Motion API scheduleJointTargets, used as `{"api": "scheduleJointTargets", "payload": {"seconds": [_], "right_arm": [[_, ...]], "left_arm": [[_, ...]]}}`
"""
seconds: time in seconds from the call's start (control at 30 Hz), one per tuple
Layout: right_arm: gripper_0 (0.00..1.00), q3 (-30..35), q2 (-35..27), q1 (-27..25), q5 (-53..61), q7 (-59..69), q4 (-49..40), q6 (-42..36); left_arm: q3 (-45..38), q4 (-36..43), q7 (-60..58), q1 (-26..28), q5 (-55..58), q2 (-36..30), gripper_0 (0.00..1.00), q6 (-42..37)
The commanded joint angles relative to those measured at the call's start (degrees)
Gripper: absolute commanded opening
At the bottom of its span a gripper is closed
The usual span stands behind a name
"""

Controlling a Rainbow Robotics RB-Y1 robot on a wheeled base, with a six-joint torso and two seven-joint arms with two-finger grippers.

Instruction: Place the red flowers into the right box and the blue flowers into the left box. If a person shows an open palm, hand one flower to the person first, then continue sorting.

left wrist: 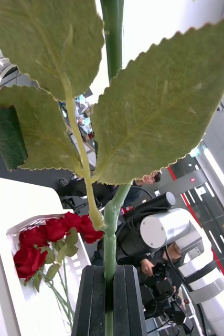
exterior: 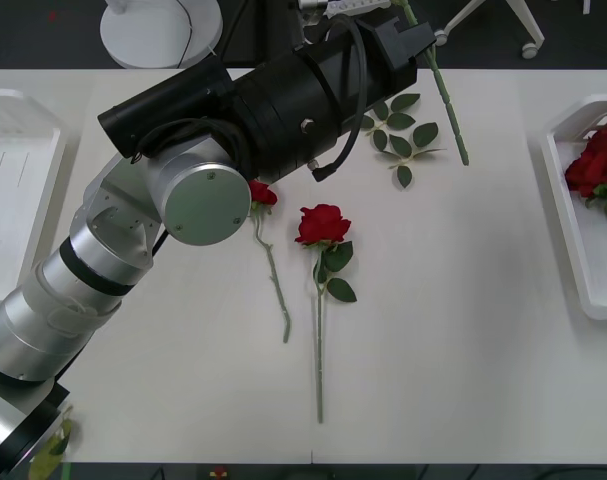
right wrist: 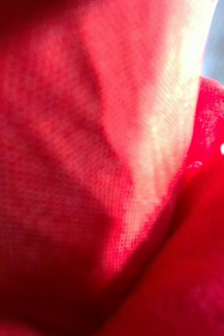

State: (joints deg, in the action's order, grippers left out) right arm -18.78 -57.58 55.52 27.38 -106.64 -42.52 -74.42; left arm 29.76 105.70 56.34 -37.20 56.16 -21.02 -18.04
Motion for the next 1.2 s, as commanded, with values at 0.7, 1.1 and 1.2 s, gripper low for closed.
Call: {"api": "scheduleJointTargets", "payload": {"seconds": [0.7,1.1,1.2], "right_arm": [[0.0,0.5,9.68,3.01,-1.1,12.42,11.49,10.88],[0.79,0.59,6.78,3.01,0.31,11.02,15.45,14.92],[0.95,0.59,4.32,3.01,4.26,6.18,15.09,13.6]], "left_arm": [[0.56,0.91,0.7,-2.97,-0.53,1.24,0.0,0.82],[0.56,0.91,0.7,-2.97,-0.53,1.24,0.0,0.82],[0.56,0.91,0.7,-2.97,-0.53,1.24,0.0,0.82]]}}
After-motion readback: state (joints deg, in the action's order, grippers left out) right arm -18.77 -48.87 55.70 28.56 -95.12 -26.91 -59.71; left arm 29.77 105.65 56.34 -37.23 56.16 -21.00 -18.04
